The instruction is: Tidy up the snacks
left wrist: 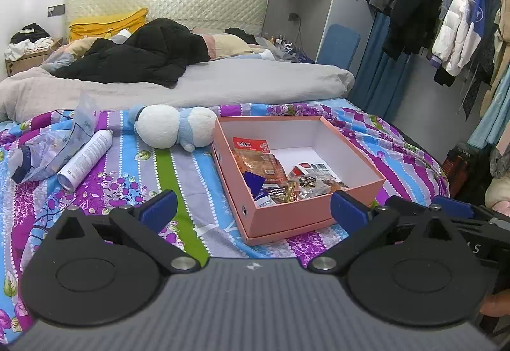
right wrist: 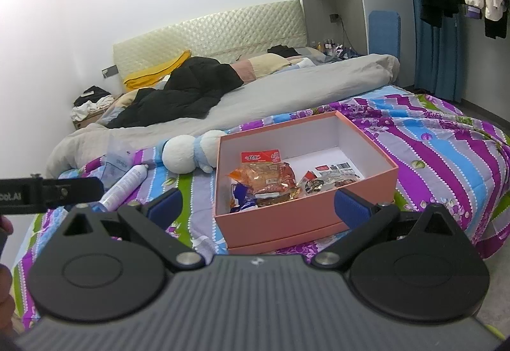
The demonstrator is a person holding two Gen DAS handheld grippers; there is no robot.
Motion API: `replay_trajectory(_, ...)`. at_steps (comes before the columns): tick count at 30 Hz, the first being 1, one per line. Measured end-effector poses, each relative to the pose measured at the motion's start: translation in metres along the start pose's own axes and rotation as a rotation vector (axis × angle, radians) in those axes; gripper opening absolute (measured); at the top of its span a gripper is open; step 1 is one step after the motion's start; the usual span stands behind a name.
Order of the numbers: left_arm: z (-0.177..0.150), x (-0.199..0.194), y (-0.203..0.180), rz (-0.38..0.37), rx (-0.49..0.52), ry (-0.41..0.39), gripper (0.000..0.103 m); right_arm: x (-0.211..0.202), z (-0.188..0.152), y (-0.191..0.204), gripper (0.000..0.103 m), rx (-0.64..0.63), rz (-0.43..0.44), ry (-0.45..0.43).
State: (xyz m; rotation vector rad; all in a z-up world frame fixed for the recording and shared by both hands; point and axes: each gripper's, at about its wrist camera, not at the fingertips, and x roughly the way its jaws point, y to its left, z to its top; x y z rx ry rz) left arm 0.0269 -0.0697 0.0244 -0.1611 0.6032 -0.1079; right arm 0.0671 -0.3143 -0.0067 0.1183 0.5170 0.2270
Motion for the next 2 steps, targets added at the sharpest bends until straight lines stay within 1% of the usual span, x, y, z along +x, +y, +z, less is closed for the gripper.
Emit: replay_trajectory(2,0.0,0.0001,0.0,0.001,-0.001,0.0,0.103,0.0001,0.0,0.0002,0.103,0.001,0.001,0.0)
